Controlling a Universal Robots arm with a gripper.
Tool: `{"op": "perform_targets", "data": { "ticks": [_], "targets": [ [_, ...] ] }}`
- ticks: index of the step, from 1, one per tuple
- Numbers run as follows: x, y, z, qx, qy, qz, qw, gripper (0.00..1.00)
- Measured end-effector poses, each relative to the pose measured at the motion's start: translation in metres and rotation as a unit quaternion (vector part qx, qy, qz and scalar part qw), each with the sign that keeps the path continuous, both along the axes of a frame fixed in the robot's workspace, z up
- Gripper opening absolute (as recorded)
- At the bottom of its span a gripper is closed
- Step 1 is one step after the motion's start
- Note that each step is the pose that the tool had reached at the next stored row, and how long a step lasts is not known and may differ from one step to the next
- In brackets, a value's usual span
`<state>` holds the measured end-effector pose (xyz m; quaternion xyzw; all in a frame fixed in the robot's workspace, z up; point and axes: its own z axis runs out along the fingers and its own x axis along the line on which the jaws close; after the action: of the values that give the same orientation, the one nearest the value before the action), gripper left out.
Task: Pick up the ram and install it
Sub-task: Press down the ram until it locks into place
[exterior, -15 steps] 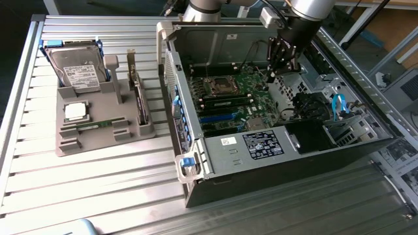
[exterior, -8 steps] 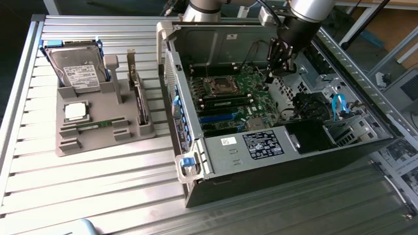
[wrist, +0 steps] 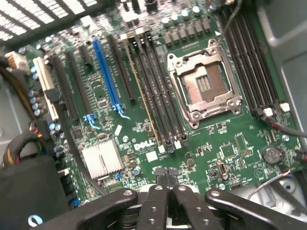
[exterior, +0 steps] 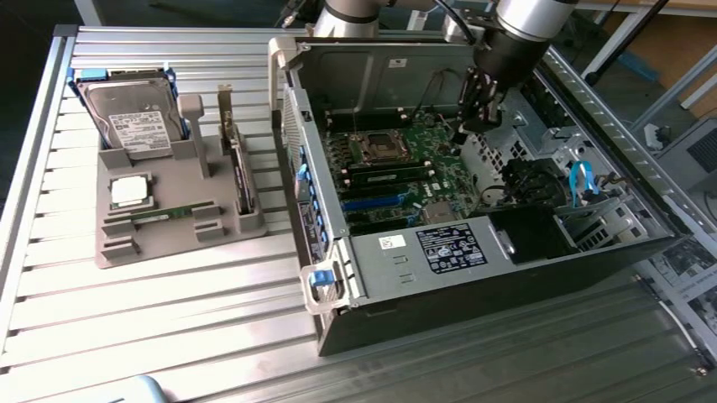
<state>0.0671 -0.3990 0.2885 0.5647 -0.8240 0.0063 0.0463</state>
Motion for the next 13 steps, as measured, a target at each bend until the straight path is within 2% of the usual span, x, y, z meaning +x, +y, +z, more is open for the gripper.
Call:
{"op": "perform_targets", "data": {
  "ticks": [3,6,10,13],
  "targets": [
    [0.0,0.0,-0.0023,-0.0009,0.0,-0.032,0.9995,0.11],
    [0.0,0.0,-0.0046,-0.0016,0.0,-0.064,0.9979,0.11],
    [0.0,0.0,-0.0064,-0.0017,0.0,-0.097,0.9953,0.11],
    [0.0,0.0,-0.0075,-0.0017,0.0001,-0.121,0.9926,0.11]
  ]
}}
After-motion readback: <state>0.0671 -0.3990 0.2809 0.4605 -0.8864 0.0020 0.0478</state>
